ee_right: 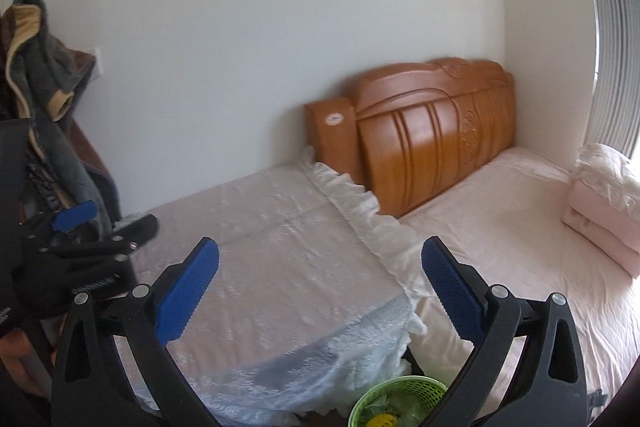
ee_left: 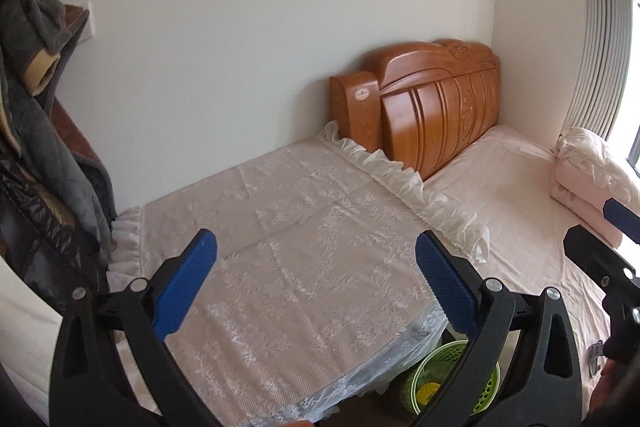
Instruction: Collect trash
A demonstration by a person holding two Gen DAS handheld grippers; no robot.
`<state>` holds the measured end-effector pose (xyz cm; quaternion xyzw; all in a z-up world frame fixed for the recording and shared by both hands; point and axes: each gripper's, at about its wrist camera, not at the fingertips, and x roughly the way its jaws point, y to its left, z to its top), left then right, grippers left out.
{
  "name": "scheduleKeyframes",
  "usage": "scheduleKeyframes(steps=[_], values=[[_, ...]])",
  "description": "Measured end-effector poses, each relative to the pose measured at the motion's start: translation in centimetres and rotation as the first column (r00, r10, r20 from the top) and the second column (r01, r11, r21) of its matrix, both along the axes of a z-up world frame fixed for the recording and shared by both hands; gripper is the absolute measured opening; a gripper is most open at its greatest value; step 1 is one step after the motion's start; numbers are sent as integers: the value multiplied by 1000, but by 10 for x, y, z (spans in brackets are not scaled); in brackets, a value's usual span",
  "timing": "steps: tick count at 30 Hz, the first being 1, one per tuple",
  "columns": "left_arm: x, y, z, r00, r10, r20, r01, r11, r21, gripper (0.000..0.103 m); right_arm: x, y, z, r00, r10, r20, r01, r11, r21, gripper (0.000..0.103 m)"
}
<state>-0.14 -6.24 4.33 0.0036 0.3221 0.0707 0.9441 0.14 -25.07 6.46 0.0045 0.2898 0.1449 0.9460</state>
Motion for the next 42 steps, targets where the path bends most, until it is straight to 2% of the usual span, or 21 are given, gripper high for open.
scheduleKeyframes(steps=[10,42], values=[[-7,2,-9,1000,-11,-21,10,1000,-15,95,-4,13,-5,1000,6,-25,-6,1000,-13,101],[0,0,-25,999,-46,-28,43,996,-79,95,-4,5,-16,997,-20,-75,18,1000,-24,101]])
